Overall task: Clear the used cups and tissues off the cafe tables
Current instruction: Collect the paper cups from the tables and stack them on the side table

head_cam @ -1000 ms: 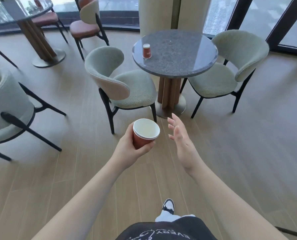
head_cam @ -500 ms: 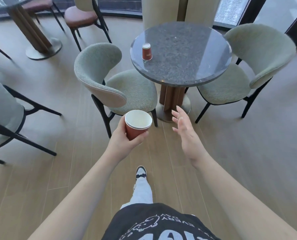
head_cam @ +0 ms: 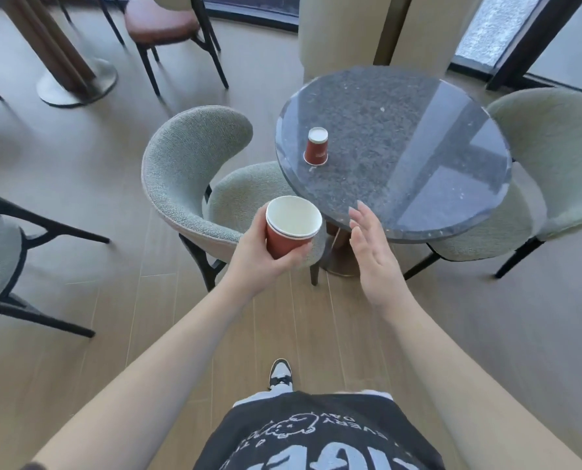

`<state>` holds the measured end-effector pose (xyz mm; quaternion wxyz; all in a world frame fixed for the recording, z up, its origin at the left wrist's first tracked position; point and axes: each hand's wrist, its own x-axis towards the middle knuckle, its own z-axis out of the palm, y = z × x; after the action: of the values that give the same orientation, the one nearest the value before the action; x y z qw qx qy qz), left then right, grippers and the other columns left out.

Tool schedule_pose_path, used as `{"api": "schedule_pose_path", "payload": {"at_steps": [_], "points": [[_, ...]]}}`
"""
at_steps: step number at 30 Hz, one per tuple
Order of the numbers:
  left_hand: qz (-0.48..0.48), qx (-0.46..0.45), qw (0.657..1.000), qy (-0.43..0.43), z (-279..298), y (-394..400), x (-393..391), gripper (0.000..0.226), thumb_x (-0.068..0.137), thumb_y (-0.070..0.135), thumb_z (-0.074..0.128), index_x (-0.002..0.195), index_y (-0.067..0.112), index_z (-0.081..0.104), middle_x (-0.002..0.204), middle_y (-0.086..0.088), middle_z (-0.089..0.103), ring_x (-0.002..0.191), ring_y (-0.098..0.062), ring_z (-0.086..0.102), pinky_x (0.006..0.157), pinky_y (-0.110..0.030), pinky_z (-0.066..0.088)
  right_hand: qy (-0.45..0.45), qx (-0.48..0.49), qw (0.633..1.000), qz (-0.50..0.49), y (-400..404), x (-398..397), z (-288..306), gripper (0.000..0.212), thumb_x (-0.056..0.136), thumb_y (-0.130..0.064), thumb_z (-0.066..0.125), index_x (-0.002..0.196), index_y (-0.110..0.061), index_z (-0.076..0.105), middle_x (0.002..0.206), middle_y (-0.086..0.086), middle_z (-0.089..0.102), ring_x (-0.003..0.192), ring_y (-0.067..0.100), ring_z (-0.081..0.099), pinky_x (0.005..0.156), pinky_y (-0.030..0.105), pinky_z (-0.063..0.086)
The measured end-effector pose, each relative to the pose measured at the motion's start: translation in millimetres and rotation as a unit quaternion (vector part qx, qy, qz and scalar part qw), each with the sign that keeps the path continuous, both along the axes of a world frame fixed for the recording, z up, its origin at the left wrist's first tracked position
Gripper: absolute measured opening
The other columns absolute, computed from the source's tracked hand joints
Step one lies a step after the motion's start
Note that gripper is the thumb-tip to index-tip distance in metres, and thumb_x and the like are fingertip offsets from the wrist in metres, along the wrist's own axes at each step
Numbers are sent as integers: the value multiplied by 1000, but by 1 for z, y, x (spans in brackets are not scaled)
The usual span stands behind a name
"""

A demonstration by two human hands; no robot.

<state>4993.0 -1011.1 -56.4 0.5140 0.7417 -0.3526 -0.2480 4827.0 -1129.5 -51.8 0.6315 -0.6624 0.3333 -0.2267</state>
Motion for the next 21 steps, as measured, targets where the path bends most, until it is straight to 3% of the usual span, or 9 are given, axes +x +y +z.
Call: {"api": "schedule_pose_path", "payload": {"at_steps": [8, 11, 17, 21], "points": [[15, 10, 1000, 5, -11, -88, 62, 69, 69, 62, 78, 126, 59, 39, 118, 44, 58, 113, 17, 55, 87, -1, 40, -3, -20, 1000, -7, -111, 63, -8, 58, 100, -47, 45, 153, -36, 25, 154, -13, 38, 137, -12, 36, 101, 3, 34], [41, 15, 999, -1, -17, -119, 79, 68, 69, 61, 79, 123, 66, 39, 120, 42, 58, 115, 14, 56, 89, -4, 42, 2, -44, 999, -27, -161, 82, -21, 50, 103, -37, 50, 148, -41, 27, 149, -16, 41, 140, -1, 39, 102, 6, 36], [91, 4, 996, 5, -18, -177, 99, 74, 70, 53, 83, 133, 49, 44, 123, 41, 57, 119, 14, 54, 93, -5, 42, 39, -47, 998, 13, -252, 130, -45, 56, 103, -30, 55, 151, -36, 29, 151, -13, 40, 141, 6, 38, 118, 34, 34], [118, 16, 993, -1, -17, -207, 111, 83, 67, 58, 81, 137, 39, 42, 120, 45, 55, 116, 16, 54, 93, -7, 44, 97, -71, 990, 73, -292, 162, -65, 66, 99, -34, 61, 155, -33, 27, 156, -8, 35, 144, 10, 33, 121, 41, 29]]}}
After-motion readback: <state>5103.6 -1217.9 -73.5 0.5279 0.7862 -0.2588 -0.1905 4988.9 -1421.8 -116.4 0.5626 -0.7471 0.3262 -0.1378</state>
